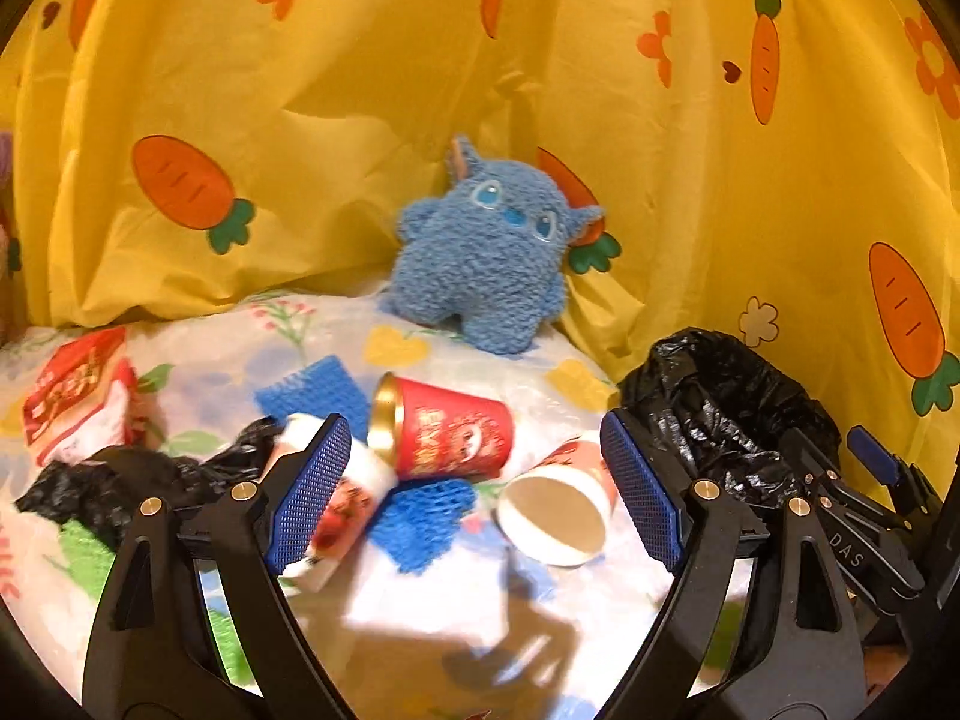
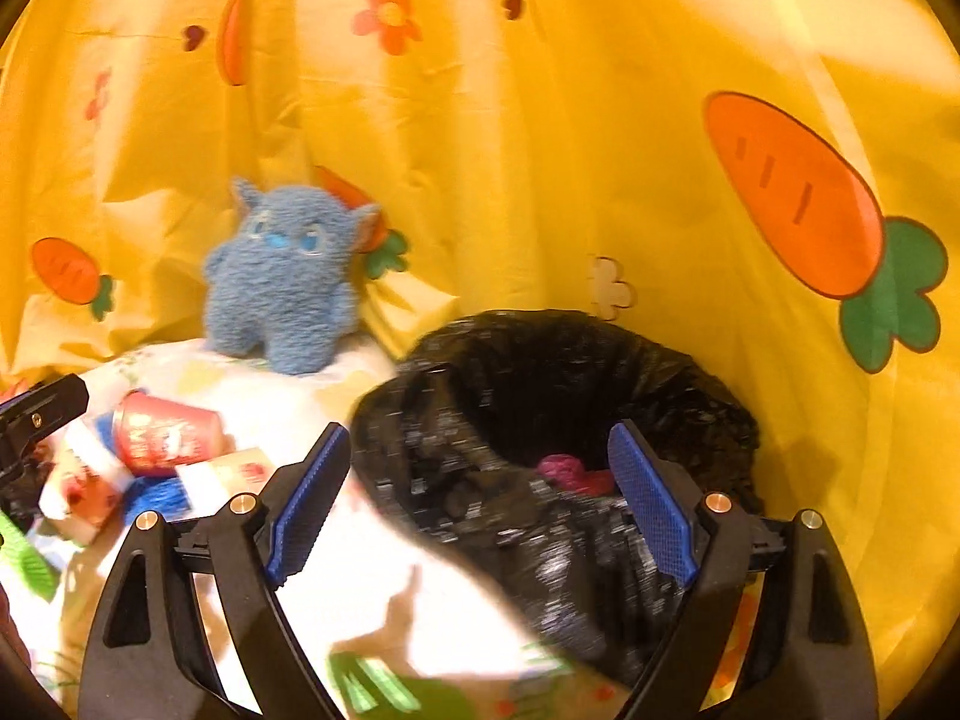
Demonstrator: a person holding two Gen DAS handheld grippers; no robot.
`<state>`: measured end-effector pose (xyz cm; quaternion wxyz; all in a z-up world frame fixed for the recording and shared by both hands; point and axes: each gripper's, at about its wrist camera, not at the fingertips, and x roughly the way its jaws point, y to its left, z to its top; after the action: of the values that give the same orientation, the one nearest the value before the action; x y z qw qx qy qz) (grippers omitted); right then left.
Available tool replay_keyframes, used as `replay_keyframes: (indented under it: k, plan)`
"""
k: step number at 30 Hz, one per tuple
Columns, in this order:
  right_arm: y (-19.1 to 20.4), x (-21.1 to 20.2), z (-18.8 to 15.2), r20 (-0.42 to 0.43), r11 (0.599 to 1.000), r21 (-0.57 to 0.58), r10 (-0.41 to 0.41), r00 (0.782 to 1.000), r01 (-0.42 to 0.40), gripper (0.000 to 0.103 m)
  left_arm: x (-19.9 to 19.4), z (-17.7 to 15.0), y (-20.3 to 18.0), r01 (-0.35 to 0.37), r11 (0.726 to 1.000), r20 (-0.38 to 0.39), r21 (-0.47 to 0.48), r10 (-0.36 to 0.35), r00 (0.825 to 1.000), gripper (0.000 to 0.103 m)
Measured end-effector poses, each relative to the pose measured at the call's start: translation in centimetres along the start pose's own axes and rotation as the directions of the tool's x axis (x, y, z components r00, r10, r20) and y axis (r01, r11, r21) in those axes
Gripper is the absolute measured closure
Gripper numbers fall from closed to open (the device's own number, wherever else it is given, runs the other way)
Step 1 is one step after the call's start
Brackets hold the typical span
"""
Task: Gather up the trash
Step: 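Move both open tools back over the remaining trash, then grasp the green foam mesh sleeve with the right tool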
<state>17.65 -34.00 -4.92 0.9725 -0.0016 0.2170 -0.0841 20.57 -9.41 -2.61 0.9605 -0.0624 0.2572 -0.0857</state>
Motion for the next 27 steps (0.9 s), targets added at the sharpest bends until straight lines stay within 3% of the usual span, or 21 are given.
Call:
replay_keyframes:
  k: [4, 7, 14, 20, 27]
  plan:
    - [3.9, -1.7, -0.8, -0.014, 0.994, -0.043, 0.099, 0.995, -0.099, 0.018, -3.5, -1.6, 4.0, -0.102, 0.995, 0.003, -0.024, 0.102, 0.995, 0.019]
    - [7.3, -3.0, -1.8, -0.036, 0.979, -0.085, 0.184, 0.982, -0.186, 0.018, -6.1, -2.9, 7.4, -0.194, 0.98, 0.011, -0.041, 0.195, 0.981, 0.019]
    - [15.8, -5.3, -4.1, -0.106, 0.9, -0.192, 0.377, 0.92, -0.391, 0.018, -11.3, -4.7, 14.8, -0.365, 0.915, 0.001, -0.171, 0.371, 0.929, 0.019]
    - [21.6, -6.2, -5.9, -0.176, 0.819, -0.253, 0.484, 0.857, -0.514, 0.018, -14.7, -5.8, 18.1, -0.449, 0.864, 0.005, -0.228, 0.463, 0.887, 0.019]
    - [25.1, -5.9, -6.6, -0.226, 0.77, -0.286, 0.525, 0.821, -0.571, 0.018, -16.7, -7.1, 20.6, -0.503, 0.821, -0.021, -0.27, 0.517, 0.856, 0.019]
